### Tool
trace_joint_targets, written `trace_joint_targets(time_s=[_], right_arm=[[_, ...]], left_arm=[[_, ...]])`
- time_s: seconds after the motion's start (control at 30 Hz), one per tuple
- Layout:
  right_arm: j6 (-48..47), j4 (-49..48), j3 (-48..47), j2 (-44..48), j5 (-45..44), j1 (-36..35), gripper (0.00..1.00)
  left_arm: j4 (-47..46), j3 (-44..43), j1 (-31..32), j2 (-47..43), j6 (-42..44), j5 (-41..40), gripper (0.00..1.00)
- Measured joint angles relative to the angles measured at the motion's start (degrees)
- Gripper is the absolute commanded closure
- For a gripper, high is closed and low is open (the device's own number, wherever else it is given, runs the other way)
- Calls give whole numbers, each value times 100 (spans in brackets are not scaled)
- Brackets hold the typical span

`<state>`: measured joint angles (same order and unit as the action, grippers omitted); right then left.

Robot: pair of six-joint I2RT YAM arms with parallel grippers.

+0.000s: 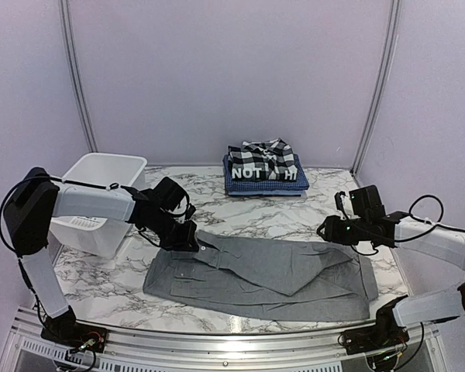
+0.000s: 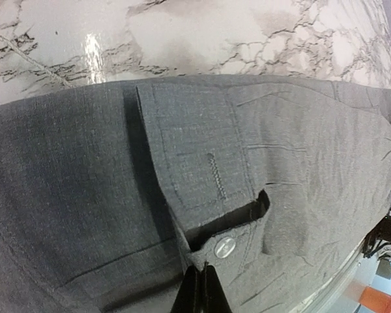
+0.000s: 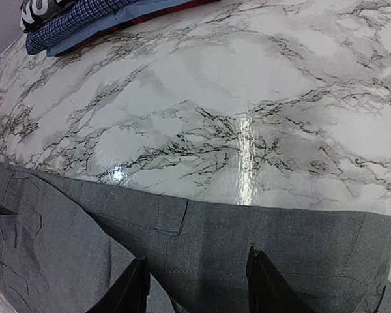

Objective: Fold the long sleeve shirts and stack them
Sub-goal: Adjust the rectangle-folded shirt at the center of the board.

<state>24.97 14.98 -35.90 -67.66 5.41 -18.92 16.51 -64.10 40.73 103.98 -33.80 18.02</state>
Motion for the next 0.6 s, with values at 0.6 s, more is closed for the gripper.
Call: trace_joint_targets(time_s=[0.6], right_arm=[[-15,166,-4,-109,-234,-514,53]], left_arm=[[638,236,-22,-802,-127,-389,100]])
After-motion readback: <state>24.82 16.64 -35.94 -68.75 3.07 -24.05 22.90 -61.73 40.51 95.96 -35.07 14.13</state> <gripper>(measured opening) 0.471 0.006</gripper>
